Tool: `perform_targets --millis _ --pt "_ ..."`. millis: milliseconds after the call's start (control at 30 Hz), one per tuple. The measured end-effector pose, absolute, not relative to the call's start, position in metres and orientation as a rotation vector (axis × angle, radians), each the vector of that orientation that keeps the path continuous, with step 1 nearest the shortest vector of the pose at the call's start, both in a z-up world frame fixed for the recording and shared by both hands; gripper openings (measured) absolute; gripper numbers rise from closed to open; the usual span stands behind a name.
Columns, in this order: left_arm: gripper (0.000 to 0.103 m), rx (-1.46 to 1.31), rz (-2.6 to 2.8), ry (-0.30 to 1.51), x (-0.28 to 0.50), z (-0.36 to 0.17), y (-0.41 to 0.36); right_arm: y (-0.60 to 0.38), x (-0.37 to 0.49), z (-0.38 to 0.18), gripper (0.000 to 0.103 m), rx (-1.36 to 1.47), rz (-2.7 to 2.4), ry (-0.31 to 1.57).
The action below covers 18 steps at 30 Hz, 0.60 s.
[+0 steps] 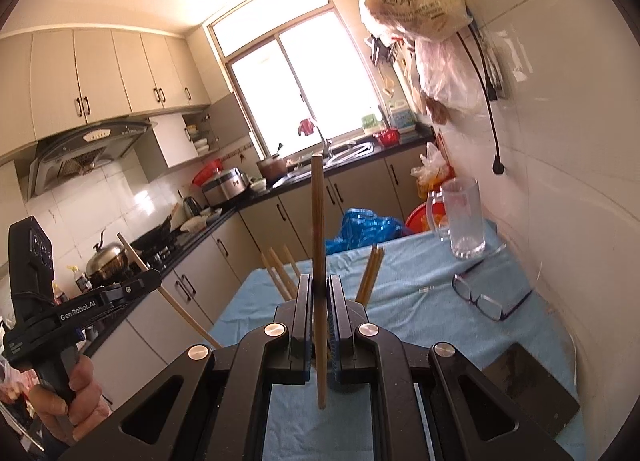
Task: Organize utensils
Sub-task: 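Carry both upright chopsticks over the black cup, then lower both chopsticks into the black cup and open both grippers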
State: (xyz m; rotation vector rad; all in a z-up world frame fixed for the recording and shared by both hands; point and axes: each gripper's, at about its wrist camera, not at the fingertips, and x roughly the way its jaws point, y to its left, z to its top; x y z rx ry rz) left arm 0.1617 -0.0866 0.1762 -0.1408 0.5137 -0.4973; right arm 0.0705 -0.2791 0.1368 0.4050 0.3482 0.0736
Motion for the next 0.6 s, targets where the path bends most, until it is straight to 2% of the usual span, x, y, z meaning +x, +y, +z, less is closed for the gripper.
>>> perform_targets --millis 367,600 --pt "0.006 -0.153 -0.515 0.485 0.194 0.196 -0.113 -0.285 0.097 0.156 0.008 0.435 0.052 0.289" --pt "0.006 -0.174 -0.512 0.508 0.222 0.186 -0.125 -0.281 0.125 0.16 0.008 0.4 0.01 0.27"
